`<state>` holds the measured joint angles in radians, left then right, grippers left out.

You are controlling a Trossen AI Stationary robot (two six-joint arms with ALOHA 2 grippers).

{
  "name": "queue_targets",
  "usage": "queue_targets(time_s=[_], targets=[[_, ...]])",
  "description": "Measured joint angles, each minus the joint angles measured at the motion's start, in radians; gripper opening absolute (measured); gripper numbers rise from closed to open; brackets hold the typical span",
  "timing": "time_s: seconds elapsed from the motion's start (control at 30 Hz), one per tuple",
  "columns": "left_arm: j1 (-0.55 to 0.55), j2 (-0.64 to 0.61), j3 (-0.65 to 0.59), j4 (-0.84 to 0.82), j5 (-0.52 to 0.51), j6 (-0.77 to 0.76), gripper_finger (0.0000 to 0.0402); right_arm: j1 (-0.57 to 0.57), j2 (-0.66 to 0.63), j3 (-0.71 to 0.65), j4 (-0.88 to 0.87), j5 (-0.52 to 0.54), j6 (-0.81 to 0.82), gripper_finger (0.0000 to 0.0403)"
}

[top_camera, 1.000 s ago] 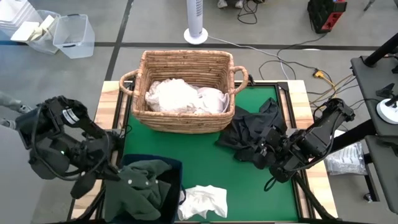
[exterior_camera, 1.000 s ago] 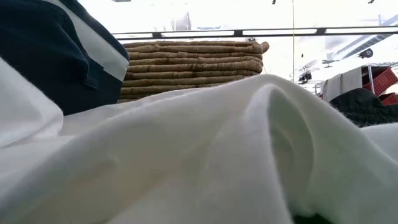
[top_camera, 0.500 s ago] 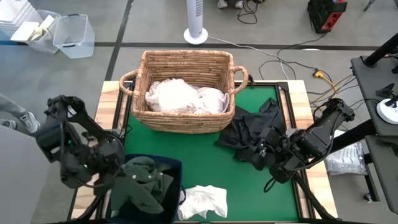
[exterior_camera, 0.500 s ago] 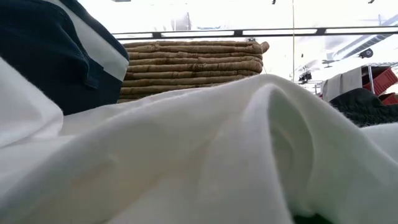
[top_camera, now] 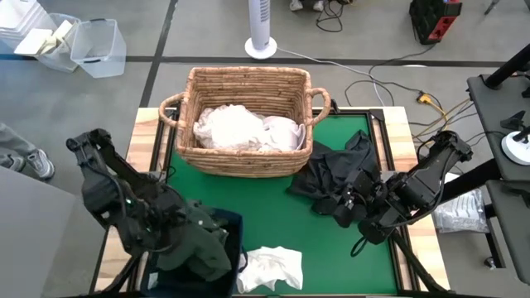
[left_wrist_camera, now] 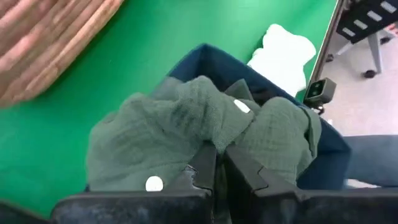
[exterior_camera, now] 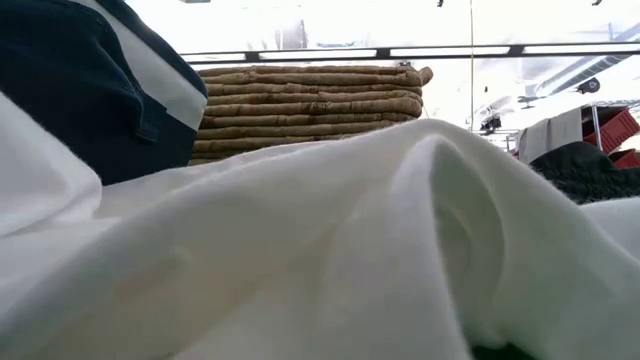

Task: Sort clothes
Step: Put the green shirt into the laundry bin

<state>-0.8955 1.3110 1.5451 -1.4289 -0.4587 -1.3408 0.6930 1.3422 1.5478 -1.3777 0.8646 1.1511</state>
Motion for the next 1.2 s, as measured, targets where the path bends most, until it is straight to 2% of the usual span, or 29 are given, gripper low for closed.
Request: queue_targets(time_s=[0.17, 0.3, 0.5, 0.63, 0.8, 1.2], targets=[[0.001, 0.009, -0.096, 0.2, -0.031, 0.192, 0.0, 0.0, 0.0, 0.0, 0.001, 0.0, 0.0, 0.0247], [0.013, 0.008, -0.182, 0.307, -0.041, 0.26, 0.0, 0.0, 0.0, 0.0, 0.0, 0.0, -0.001, 0.025], [0.016, 0.005, -0.328, 0.39, -0.033, 0.251, 0.0, 0.0, 0.0, 0.0, 0.0, 0.001, -0.003, 0.0253], [0.016, 0.002, -0.409, 0.5, 0.059, 0.239, 0.0, 0.0, 0.0, 0.0, 0.0, 0.0, -0.002, 0.0245], [0.016, 0.002, -0.484, 0.512, 0.171, 0.14, 0.0, 0.0, 0.0, 0.0, 0.001, 0.0, -0.001, 0.024], [0.016, 0.014, -0.617, 0.579, 0.232, 0.07, 0.0, 0.0, 0.0, 0.0, 0.001, 0.0, 0.0, 0.0238]])
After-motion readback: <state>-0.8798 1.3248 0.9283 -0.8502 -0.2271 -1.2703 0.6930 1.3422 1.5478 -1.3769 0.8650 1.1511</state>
